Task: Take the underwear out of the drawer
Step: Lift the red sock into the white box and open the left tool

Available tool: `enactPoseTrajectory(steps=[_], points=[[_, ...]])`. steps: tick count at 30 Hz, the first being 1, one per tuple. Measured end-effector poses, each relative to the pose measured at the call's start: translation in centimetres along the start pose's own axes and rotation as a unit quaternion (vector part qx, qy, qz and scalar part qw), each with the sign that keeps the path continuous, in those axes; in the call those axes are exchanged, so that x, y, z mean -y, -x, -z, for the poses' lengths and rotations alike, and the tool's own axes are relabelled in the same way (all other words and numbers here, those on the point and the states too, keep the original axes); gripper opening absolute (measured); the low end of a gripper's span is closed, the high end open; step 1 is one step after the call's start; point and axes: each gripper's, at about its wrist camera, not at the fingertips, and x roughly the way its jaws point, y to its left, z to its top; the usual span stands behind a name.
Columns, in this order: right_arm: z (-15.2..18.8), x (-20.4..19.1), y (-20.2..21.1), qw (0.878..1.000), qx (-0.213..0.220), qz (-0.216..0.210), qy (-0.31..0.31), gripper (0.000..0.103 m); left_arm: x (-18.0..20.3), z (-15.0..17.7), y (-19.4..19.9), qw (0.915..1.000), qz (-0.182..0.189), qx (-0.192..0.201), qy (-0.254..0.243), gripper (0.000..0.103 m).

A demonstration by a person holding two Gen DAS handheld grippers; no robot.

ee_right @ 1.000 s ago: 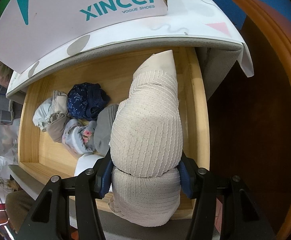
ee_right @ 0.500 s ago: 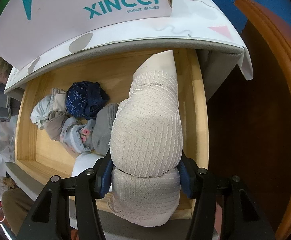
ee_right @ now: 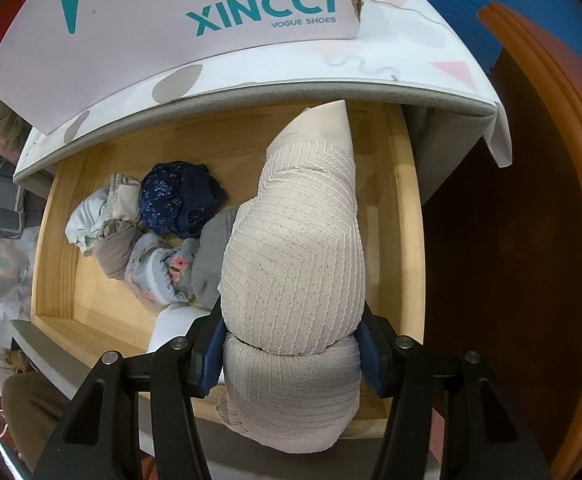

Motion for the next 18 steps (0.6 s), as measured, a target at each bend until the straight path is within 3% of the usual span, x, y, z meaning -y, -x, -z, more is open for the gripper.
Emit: enactPoseTrajectory(steps=[7, 13, 18], points=[[0.0, 0.2, 0.0, 1.000, -0.001, -0.007, -0.005, 0.053, 2.0, 0.3, -1.3, 0.9993, -0.019, 0.001, -0.032, 0.050], [0.0, 0.3, -0.1, 1.000, -0.003, -0.011, -0.006, 0.053, 2.6, 0.8, -2.3, 0.9994, -0.017, -0.009, -0.030, 0.050], [-0.1, 0.3, -0.1, 1.000, -0.004, -0.012, -0.005, 0.053, 2.7, 1.2, -2.5, 0.9992, -0.025, -0.009, -0.029, 0.057]])
